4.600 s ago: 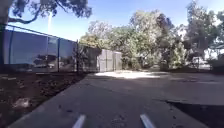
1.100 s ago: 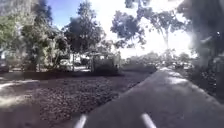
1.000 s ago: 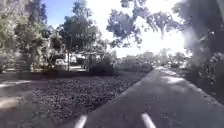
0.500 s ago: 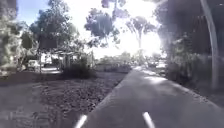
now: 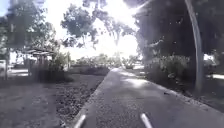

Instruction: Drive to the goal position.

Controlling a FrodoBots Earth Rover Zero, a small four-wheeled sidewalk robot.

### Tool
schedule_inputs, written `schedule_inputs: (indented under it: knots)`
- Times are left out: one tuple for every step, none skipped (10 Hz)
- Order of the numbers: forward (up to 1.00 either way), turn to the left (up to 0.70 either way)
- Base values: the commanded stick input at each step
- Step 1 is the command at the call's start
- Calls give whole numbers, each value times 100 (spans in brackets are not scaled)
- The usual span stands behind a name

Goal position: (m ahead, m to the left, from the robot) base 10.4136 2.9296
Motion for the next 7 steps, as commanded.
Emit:
schedule_inputs:
  knots:
    - [100,0]
    - [100,0]
    - [100,0]
    - [100,0]
    - [100,0]
    - [100,0]
    - [100,0]
